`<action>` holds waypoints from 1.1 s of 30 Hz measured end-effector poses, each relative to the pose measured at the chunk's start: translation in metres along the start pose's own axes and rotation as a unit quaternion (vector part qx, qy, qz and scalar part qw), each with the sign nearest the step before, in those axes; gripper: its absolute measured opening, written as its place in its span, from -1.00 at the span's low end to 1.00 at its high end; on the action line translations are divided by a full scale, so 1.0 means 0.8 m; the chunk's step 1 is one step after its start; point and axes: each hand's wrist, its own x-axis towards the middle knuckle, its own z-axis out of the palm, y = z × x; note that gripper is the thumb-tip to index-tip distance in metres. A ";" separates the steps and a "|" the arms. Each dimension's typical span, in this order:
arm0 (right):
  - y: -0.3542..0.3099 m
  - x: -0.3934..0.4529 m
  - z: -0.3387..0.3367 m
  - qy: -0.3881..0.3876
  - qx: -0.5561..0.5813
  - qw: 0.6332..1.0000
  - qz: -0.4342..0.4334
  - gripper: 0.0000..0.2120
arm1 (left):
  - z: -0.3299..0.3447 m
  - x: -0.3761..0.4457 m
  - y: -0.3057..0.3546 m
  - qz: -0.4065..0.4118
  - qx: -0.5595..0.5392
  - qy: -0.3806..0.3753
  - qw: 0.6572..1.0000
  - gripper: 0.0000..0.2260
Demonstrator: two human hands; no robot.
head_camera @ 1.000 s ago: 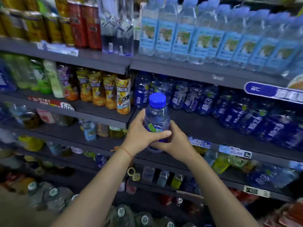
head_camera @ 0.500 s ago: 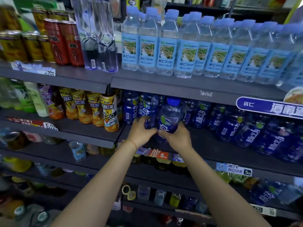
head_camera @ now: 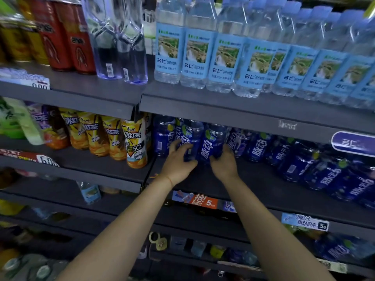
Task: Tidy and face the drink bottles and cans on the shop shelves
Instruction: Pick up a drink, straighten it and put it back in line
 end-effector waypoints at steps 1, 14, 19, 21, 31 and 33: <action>0.001 -0.007 -0.001 0.007 0.011 1.000 -0.001 -0.49 | -0.001 -0.002 0.000 -0.002 -0.005 -0.006 1.000 -0.50; -0.035 -0.182 0.039 -0.180 0.157 0.965 -0.112 -0.73 | -0.029 -0.159 -0.050 -0.112 -0.075 0.129 0.982 -0.81; -0.030 -0.231 0.136 -0.318 0.124 0.938 -0.058 -0.72 | -0.083 -0.224 -0.155 -0.241 -0.044 0.138 0.960 -0.73; -0.034 -0.241 0.170 -0.340 0.095 0.935 -0.045 -0.75 | -0.106 -0.234 -0.193 -0.270 -0.065 0.135 0.951 -0.76; -0.143 -0.183 0.376 -0.308 0.030 0.951 -0.015 -0.65 | -0.236 -0.190 -0.368 -0.321 -0.117 0.111 0.933 -0.79; -0.168 -0.164 0.424 -0.285 0.005 0.958 -0.022 -0.68 | -0.270 -0.168 -0.406 -0.320 -0.113 0.091 0.936 -0.80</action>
